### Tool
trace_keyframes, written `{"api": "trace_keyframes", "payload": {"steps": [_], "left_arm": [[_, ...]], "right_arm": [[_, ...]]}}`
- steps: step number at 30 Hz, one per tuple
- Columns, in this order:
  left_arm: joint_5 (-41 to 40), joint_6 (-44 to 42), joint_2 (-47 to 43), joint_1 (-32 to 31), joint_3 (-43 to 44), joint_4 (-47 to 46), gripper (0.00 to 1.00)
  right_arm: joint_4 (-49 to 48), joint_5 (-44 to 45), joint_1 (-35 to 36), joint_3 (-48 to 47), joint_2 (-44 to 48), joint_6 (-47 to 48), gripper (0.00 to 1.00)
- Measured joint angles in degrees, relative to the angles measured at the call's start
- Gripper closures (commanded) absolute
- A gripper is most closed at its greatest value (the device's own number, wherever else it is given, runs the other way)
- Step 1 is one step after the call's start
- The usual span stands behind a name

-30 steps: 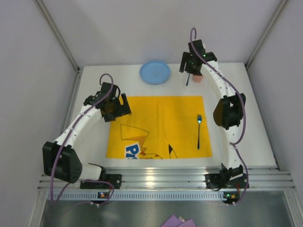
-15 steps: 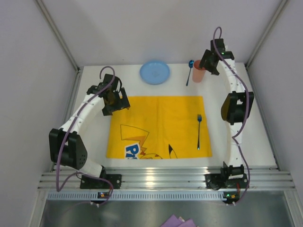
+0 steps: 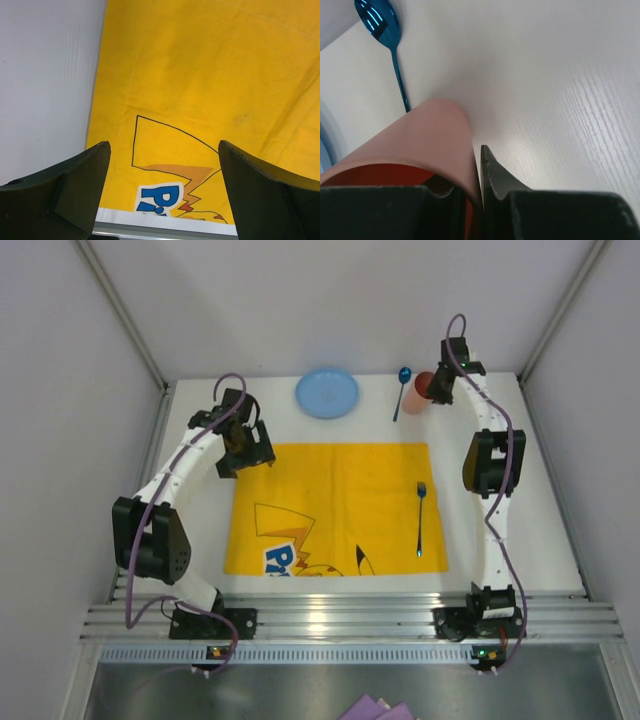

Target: Set the dinner table for one person

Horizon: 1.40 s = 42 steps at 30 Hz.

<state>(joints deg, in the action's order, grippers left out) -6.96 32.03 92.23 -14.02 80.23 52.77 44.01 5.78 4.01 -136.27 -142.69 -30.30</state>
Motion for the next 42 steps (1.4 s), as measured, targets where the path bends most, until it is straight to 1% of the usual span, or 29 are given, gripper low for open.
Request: {"api": "trace_keyframes", "payload": {"steps": [7, 10, 13, 19, 22, 24, 29, 35, 36, 37, 38, 39, 40, 42], "left_arm": [[0.2, -0.6, 0.9, 0.2, 0.2, 0.3, 0.06], [0.6, -0.7, 1.0, 0.2, 0.2, 0.3, 0.06], [1.2, -0.9, 1.0, 0.3, 0.2, 0.2, 0.06], [2.6, -1.6, 0.3, 0.5, -3.0, -1.2, 0.06], [3.4, -2.0, -0.3, 0.7, -4.6, -1.5, 0.06], [4.0, -2.0, -0.7, 0.8, -5.2, -1.7, 0.06], [5.0, -2.2, -2.1, 0.8, -5.9, -2.2, 0.06], [5.7, -2.2, -3.3, 0.8, -5.9, -2.8, 0.06], [5.7, -2.2, -3.4, 0.8, -5.9, -3.0, 0.06], [5.7, -2.2, -3.4, 0.8, -5.9, -3.0, 0.06], [5.8, -2.2, -3.4, 0.8, -5.9, -3.1, 0.06], [5.9, -2.2, -3.4, 0.8, -5.9, -3.1, 0.06], [5.9, -2.2, -3.4, 0.8, -5.9, -3.1, 0.06], [5.9, -2.2, -3.4, 0.8, -5.9, -3.1, 0.06]], "right_arm": [[-0.6, -0.3, -0.2, 0.0, 0.0, 0.0, 1.00], [0.4, -0.3, -0.1, 1.4, 2.1, 0.7, 1.00], [2.2, -0.8, 0.0, 5.5, 7.4, 1.4, 1.00], [6.3, -2.1, 1.5, 15.8, 22.3, 2.7, 1.00], [7.3, -2.1, 3.8, 23.8, 28.9, 3.1, 1.00], [8.0, -1.9, 6.1, 28.7, 31.1, 3.3, 1.00], [9.7, -0.8, 9.9, 36.6, 31.0, 2.8, 1.00], [10.7, 3.1, 11.0, 39.7, 30.5, 2.7, 1.00], [10.7, 3.8, 11.1, 40.0, 30.5, 2.7, 0.98], [10.6, 4.2, 11.1, 40.3, 30.5, 2.7, 0.83], [10.7, 4.4, 11.2, 40.4, 30.5, 2.8, 0.73], [10.6, 4.7, 11.3, 40.7, 30.5, 2.8, 0.55], [10.6, 4.7, 11.4, 40.9, 30.5, 2.6, 0.46], [10.5, 4.7, 11.6, 41.2, 30.5, 3.4, 0.31]]}}
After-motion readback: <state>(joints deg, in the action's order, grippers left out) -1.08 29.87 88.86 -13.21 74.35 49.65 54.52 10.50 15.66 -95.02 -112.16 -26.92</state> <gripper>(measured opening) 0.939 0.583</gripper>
